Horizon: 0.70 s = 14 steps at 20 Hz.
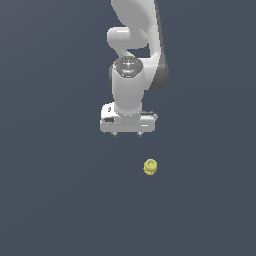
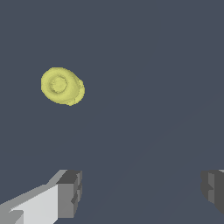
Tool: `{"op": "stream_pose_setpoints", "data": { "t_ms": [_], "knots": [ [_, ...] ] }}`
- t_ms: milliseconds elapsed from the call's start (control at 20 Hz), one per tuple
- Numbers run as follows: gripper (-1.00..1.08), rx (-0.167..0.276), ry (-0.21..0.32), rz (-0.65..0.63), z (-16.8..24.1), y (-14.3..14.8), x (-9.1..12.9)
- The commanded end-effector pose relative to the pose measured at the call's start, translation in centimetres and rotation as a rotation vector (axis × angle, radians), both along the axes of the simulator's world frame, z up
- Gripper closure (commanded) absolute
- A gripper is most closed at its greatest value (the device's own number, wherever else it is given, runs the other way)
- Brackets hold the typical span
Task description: Pick up the object and move it to a goal position.
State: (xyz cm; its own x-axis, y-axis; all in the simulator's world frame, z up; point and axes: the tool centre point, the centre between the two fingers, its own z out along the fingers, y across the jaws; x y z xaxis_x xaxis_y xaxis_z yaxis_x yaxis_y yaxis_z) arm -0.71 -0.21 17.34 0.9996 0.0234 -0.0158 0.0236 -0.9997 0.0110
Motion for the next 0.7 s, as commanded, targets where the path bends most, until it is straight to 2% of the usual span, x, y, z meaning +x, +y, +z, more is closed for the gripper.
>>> {"op": "stream_pose_setpoints", "data": {
  "t_ms": [0,650],
  "knots": [
    [-0.92,0.000,0.000,0.000,0.00,0.00,0.00],
    [-0.92,-0.012,-0.010,-0.006,-0.30,-0.33,0.51]
  ]
}}
